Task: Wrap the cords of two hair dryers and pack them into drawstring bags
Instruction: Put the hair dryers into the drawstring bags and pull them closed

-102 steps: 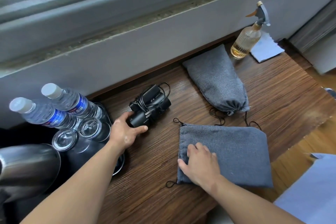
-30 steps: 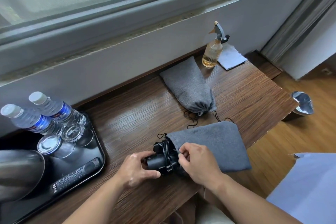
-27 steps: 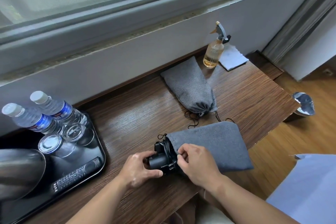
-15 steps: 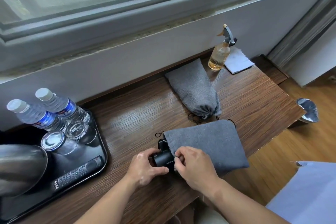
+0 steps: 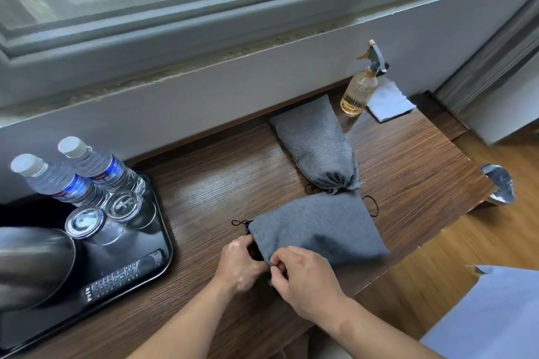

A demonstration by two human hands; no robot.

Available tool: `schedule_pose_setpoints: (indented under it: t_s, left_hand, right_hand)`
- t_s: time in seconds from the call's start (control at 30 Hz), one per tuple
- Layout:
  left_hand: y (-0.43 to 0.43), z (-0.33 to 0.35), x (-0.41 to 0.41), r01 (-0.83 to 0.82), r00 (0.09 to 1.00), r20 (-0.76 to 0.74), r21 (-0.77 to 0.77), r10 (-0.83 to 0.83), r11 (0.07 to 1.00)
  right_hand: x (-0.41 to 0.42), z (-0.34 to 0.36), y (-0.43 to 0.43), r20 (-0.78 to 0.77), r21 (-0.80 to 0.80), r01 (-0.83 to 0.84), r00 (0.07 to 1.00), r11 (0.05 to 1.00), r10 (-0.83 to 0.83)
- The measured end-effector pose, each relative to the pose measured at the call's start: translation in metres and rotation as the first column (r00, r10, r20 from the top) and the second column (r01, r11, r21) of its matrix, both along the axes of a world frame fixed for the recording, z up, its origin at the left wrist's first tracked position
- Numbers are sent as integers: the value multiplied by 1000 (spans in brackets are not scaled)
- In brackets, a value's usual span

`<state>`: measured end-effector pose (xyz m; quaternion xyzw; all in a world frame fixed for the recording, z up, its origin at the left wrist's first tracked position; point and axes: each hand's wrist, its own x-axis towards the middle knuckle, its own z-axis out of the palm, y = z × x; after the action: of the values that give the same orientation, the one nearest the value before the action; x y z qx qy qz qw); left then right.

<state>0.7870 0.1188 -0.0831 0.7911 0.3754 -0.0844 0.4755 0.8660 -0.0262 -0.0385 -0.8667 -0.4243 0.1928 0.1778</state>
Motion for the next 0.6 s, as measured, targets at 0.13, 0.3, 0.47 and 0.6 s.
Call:
schedule_pose_setpoints:
  t_s: [0.13, 0.3, 0.47, 0.6]
  left_hand:
    - [-5, -5, 5, -46, 999, 17, -31, 47, 998]
    - [2, -12, 9, -50, 997, 47, -70, 53, 996]
    - [19, -14, 0, 106, 992, 83, -75, -100, 992]
    - [40, -12, -9, 92, 995, 47, -4, -91, 996]
  right_hand:
    - [2, -8, -4, -7, 14, 22, 1000, 1000, -22]
    - [6, -14, -3, -97, 31, 53, 994, 998, -50]
    - [10, -15, -11, -231, 68, 65, 972, 996, -48]
    - [20, -24, -37, -270, 30, 133, 955, 991, -120]
